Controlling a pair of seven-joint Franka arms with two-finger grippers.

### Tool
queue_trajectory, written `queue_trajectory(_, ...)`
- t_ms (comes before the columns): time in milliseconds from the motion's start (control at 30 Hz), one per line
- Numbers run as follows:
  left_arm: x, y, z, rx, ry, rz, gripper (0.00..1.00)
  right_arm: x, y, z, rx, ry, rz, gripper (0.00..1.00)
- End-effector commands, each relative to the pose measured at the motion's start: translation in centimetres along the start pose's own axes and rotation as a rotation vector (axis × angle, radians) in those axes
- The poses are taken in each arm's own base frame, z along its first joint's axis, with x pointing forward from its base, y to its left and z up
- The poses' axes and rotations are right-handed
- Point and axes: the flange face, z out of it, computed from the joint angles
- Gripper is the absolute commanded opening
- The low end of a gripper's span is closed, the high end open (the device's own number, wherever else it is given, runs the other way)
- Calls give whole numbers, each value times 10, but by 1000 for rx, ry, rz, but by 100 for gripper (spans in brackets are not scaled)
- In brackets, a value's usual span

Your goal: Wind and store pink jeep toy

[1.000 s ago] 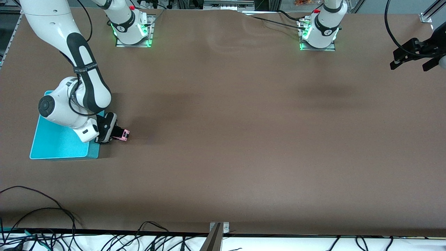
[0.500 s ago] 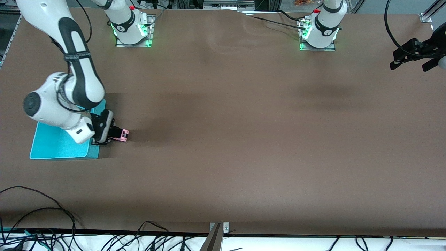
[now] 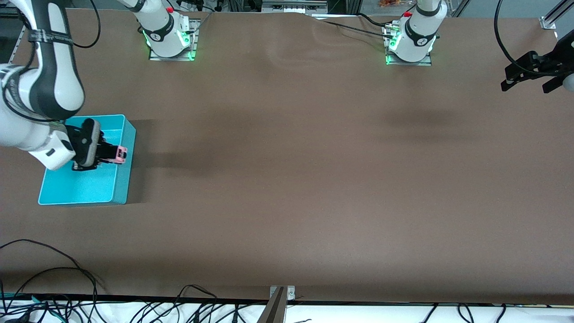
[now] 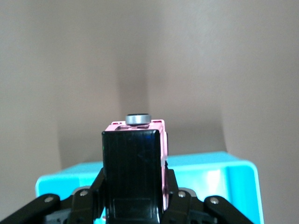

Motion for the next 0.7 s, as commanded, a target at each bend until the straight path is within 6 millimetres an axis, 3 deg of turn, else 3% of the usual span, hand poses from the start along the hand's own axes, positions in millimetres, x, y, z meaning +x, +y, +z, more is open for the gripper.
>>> queue_trajectory(0, 3, 1, -7, -7, 2, -7, 100, -43, -9, -4, 24, -17, -71, 30)
queue_trajectory(267, 3, 1, -7, -7, 1, -5, 100, -77, -19, 13, 50, -7, -59, 30)
queue_trajectory(667, 3, 1, -7, -7, 2, -5, 100, -92, -32, 62, 41, -20, -52, 29)
